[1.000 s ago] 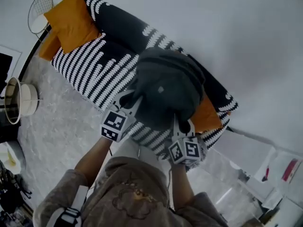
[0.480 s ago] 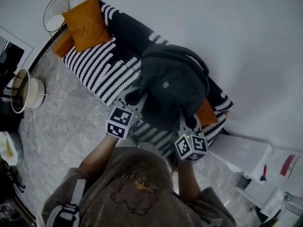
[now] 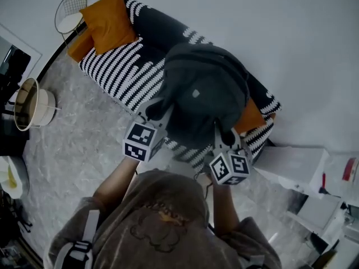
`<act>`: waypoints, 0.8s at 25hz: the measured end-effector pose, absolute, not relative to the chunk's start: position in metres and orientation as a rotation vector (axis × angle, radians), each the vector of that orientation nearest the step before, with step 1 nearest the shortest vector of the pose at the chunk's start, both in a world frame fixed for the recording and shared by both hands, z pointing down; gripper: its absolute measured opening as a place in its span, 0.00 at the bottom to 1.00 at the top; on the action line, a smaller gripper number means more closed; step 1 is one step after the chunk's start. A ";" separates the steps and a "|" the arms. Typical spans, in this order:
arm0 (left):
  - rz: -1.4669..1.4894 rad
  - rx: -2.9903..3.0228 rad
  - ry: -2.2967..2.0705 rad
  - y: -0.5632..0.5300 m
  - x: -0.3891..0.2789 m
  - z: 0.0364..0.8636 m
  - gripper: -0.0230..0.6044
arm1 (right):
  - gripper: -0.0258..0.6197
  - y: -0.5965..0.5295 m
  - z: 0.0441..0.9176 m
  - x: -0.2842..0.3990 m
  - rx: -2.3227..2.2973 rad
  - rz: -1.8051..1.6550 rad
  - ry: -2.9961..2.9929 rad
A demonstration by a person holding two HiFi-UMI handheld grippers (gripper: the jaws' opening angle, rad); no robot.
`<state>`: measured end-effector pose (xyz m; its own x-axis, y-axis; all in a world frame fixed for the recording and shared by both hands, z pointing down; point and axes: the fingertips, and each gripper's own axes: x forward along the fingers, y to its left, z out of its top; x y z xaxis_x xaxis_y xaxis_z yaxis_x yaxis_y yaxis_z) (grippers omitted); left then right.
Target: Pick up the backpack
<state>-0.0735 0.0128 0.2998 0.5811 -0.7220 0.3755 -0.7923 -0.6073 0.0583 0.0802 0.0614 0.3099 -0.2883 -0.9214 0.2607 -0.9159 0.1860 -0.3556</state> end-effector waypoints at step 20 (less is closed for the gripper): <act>0.405 2.687 -1.222 0.229 -0.156 0.234 0.14 | 0.13 0.281 0.239 -0.003 -1.882 -0.564 2.404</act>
<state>-0.1558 0.2292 0.2342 0.6290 -0.7130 0.3099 -0.7569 -0.6527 0.0347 -0.0026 0.2806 0.2392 -0.2648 -0.9450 0.1921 -0.9318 0.1994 -0.3034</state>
